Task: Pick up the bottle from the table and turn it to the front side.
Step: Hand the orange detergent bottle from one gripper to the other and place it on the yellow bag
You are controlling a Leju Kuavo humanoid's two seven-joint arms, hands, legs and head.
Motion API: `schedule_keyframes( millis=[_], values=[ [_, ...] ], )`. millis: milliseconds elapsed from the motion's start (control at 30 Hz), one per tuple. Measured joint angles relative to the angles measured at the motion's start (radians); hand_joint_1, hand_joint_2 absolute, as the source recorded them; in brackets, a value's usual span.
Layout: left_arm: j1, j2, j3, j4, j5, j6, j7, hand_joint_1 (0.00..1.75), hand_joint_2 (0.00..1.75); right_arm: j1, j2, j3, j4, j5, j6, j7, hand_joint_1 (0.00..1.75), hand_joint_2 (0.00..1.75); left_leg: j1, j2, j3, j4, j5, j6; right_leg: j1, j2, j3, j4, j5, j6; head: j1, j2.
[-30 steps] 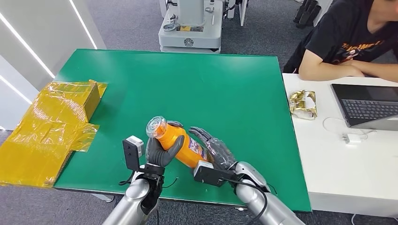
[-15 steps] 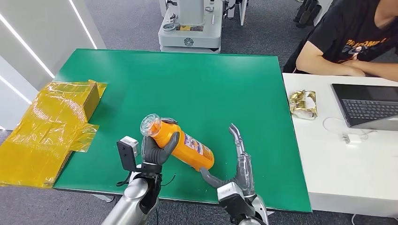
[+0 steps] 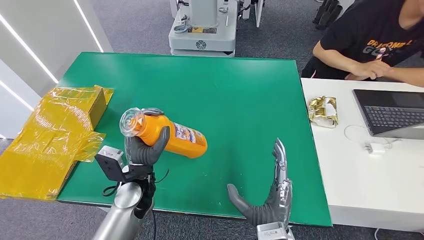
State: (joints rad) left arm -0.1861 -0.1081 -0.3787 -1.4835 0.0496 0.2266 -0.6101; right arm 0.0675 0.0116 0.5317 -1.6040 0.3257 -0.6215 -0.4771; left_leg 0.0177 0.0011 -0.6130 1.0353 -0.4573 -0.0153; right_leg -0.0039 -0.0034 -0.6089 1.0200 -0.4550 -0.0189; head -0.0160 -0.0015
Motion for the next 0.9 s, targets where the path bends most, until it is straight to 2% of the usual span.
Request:
schedule_keyframes(
  millis=[100,233,400,533,600,733,900],
  values=[
    [0.019,0.019,0.012,-0.032,-0.099,0.037,0.009,1.75,1.75,0.014,0.0,-0.004,-0.021,0.001,-0.011,-0.001,0.0,1.75,0.0,0.0,0.0,0.0,0.0,0.0,0.0,0.0,0.0,0.0,0.0,0.0,0.0,0.0],
    [0.059,0.068,0.047,-0.066,-0.232,0.097,0.026,1.75,1.75,0.037,0.0,-0.012,-0.056,0.007,-0.035,0.005,0.0,1.75,0.0,0.001,0.0,0.0,0.0,0.0,0.0,0.001,0.0,0.0,0.0,0.0,0.0,0.0],
    [0.101,0.155,0.094,-0.103,-0.343,0.136,0.03,1.75,1.75,0.061,-0.001,-0.018,-0.097,0.015,-0.028,0.015,0.0,1.75,0.0,0.001,0.001,-0.001,0.0,0.0,0.0,0.001,0.0,0.0,-0.001,-0.002,0.0,0.0],
    [0.111,0.239,0.121,-0.111,-0.562,0.261,0.034,1.75,1.75,0.073,-0.003,-0.024,-0.114,0.015,0.016,0.022,0.0,1.75,0.001,0.001,0.001,-0.001,0.0,0.0,0.0,0.001,0.0,0.0,-0.002,-0.002,0.0,0.0],
    [0.108,0.279,0.132,-0.111,-0.656,0.307,0.053,1.75,1.75,0.074,-0.003,-0.026,-0.115,0.015,0.041,0.023,0.0,1.75,0.001,0.001,0.001,-0.001,0.0,-0.001,0.001,0.001,0.0,0.001,-0.002,-0.003,0.0,0.0],
    [0.106,0.33,0.146,-0.113,-0.733,0.326,0.092,1.75,1.75,0.075,-0.002,-0.03,-0.115,0.016,0.068,0.019,0.0,1.75,0.001,0.001,0.001,-0.001,0.0,-0.001,0.001,0.001,0.0,0.001,-0.002,-0.003,0.0,0.0],
    [0.087,0.38,0.153,-0.114,-0.969,0.311,0.216,1.75,1.75,0.071,0.005,-0.036,-0.115,0.022,0.117,0.006,0.0,1.75,0.001,0.001,0.001,-0.001,0.0,-0.001,0.001,0.001,0.0,0.001,-0.002,-0.003,0.0,0.0]
  ],
)
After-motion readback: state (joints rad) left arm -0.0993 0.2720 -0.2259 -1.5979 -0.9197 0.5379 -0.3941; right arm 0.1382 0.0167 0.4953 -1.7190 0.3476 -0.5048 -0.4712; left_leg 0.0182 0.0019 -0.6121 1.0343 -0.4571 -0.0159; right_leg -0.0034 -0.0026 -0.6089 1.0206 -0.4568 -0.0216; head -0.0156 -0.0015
